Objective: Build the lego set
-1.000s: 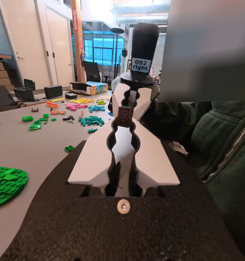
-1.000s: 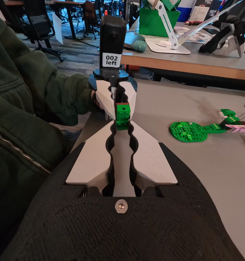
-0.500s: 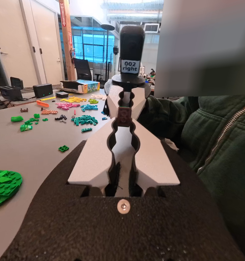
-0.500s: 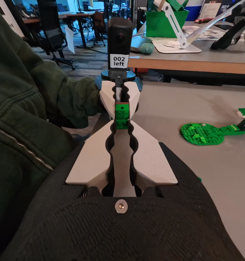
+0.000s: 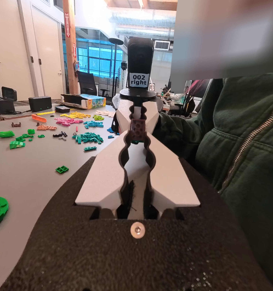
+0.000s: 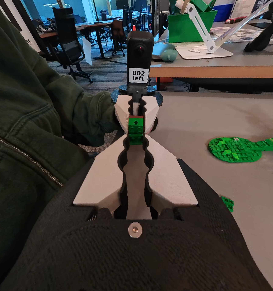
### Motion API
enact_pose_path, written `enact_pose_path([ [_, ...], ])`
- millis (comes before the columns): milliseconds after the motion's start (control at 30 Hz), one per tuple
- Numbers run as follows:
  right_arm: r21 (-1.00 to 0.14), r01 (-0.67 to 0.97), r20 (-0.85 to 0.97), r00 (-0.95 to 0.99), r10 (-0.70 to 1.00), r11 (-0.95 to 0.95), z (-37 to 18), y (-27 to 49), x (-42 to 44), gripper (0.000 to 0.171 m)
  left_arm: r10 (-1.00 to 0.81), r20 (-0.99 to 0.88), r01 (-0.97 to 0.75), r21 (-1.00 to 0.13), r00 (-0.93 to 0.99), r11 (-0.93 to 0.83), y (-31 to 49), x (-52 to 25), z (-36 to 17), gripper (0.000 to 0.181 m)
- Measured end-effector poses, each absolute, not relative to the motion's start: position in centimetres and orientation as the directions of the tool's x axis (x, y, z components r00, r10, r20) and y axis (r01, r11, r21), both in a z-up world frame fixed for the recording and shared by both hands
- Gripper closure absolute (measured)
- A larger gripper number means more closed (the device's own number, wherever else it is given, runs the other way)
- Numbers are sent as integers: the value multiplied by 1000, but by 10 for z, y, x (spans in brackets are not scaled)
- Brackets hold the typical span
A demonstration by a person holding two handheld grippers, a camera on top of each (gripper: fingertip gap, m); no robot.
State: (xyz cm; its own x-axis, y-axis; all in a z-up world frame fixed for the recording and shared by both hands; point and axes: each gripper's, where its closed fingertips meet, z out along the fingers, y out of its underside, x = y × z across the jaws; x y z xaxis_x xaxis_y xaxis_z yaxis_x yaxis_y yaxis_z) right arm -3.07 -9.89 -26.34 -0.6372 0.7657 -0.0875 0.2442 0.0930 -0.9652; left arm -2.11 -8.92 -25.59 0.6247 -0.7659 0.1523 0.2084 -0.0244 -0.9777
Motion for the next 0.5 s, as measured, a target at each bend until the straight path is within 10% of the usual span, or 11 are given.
enact_pose_path([
  [500, -994, 96, -9, -519, 855, 48, -242, -82, -43, 154, -682, 230, 381, -921, 694, 77, -71, -34, -235, 168],
])
